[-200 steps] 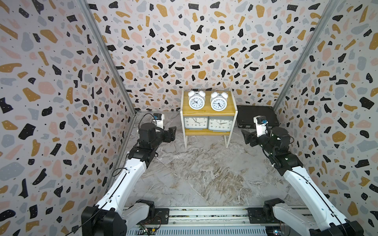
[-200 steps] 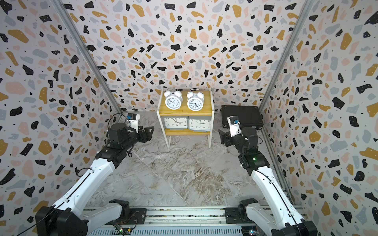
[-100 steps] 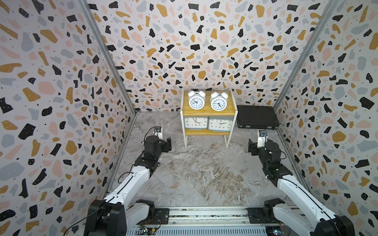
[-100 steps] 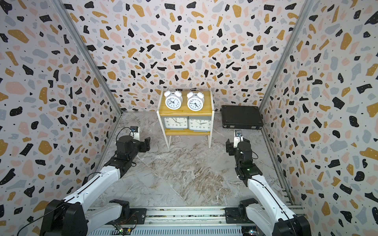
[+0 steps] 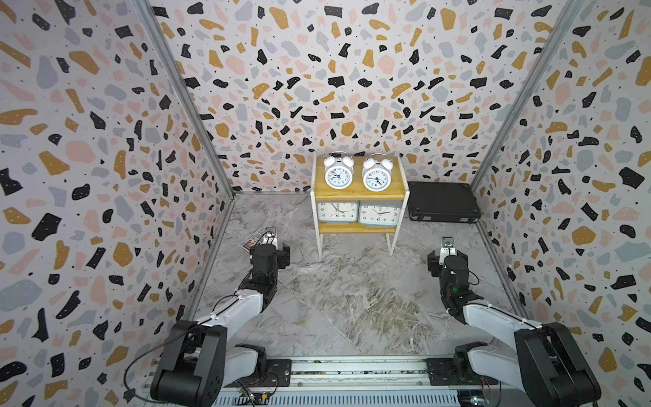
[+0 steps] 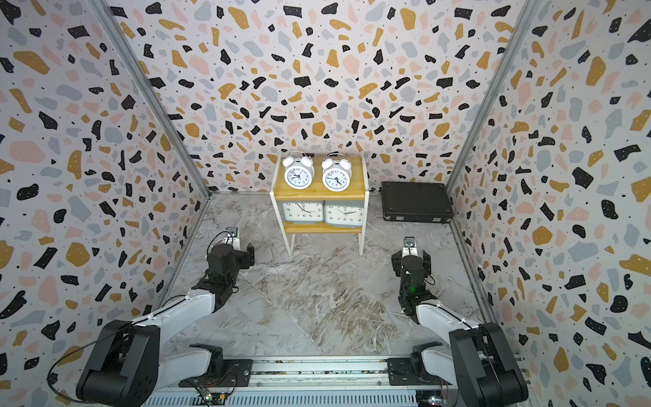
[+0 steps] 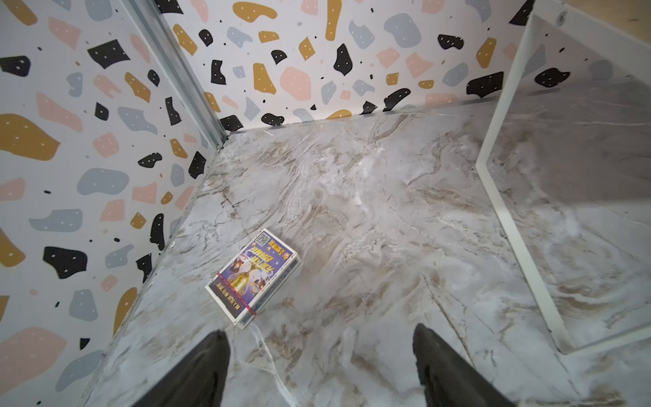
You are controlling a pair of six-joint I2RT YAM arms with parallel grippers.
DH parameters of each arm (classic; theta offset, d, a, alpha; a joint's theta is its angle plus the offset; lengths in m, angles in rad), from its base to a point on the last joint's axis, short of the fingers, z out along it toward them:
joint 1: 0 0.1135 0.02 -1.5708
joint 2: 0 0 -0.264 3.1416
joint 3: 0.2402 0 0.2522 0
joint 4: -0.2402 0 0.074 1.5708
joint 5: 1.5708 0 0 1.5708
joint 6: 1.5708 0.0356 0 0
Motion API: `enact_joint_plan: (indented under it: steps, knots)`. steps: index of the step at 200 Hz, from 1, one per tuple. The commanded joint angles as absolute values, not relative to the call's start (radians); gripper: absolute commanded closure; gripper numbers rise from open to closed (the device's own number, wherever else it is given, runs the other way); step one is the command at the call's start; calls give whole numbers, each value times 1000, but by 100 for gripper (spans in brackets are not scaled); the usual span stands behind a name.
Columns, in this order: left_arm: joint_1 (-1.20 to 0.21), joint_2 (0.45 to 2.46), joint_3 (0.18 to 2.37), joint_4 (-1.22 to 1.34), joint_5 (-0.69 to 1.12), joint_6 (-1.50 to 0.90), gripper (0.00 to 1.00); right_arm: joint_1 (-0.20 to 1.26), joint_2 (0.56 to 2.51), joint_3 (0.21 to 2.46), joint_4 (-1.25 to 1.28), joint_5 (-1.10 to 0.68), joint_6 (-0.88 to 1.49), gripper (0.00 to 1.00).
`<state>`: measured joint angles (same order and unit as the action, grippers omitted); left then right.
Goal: Place the alarm clocks on the shelf by style
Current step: Reset both arms
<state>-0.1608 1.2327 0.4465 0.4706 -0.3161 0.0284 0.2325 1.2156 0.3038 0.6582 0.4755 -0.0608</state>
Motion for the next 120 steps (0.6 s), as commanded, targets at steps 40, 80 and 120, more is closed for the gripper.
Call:
enact_joint_plan:
  steps: [40, 80, 120]
  knots:
    - [-134, 1210, 444, 468, -357, 7, 8, 229, 1356, 332, 839, 511, -123, 18]
    - [-64, 1305, 435, 560, -199, -23, 7, 223, 1386, 351, 814, 469, -127, 16]
    - [-19, 1373, 410, 646, -101, -36, 8, 164, 1415, 335, 844, 355, -89, 14]
